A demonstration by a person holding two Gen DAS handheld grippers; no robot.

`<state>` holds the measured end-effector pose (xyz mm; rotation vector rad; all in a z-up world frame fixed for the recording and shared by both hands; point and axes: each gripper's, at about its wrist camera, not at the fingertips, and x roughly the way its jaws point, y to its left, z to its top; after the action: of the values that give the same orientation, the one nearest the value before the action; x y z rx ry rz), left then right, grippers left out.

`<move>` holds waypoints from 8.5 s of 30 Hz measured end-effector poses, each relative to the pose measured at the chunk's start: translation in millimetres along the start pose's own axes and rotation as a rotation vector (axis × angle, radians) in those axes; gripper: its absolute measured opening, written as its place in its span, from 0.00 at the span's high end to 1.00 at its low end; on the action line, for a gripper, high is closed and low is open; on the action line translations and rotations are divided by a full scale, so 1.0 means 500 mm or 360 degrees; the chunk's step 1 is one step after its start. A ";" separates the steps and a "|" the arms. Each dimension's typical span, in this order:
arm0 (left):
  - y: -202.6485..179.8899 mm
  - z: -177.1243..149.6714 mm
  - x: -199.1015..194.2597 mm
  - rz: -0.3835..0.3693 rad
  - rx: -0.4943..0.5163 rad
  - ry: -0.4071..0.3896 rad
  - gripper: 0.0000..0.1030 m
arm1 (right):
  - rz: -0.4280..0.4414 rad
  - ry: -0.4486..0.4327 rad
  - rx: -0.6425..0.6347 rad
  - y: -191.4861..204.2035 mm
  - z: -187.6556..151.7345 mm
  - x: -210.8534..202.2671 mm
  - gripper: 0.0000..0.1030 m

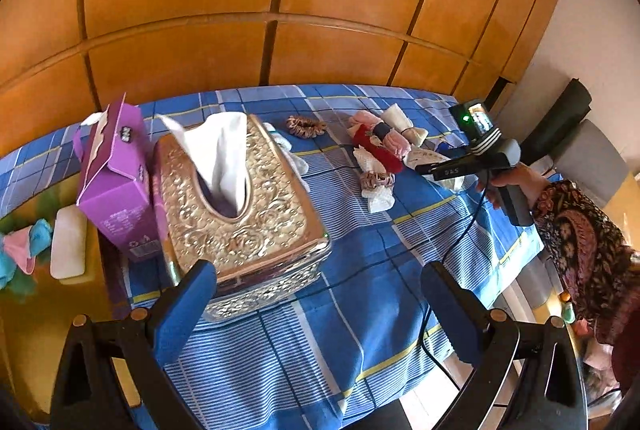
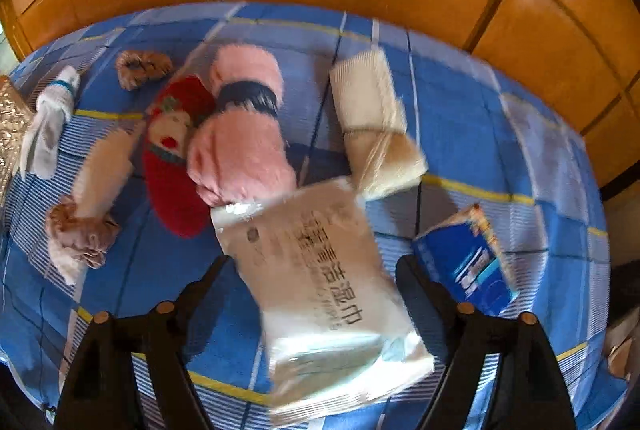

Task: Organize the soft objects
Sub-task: 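Grasp the white mesh sponge with scrunchie using the left tool while the right tool grasps the wipes bag, then carry the sponge into the gold tray with the left tool while the right tool carries the wipes bag, then release the sponge and wipes bag in the tray and move both tools back, then grasp the pink towel roll with the right tool while the left tool reaches for the red sock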

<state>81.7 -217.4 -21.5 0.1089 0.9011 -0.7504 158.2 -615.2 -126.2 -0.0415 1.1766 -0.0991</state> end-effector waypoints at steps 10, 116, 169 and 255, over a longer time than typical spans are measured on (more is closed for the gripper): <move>-0.069 0.040 0.045 -0.0028 0.0120 0.0044 0.00 | 0.0073 -0.0252 0.0591 0.017 -0.096 -0.042 0.37; 0.630 -0.229 -0.189 0.0709 -0.0717 -0.0121 0.13 | -0.0546 -0.0478 0.0898 0.093 -0.155 -0.065 0.39; 0.676 -0.354 -0.319 0.0615 -0.1173 -0.0391 0.05 | 0.0720 -0.0059 -0.0022 1.173 0.172 -0.045 0.37; -0.046 0.103 -0.003 -0.0169 -0.0027 -0.0102 0.00 | 0.0064 -0.0513 0.1079 0.053 -0.119 -0.042 0.62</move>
<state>101.2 -253.4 17.0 0.0219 0.8571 -0.8399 96.9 -585.7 -132.1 0.5450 0.7746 -0.4348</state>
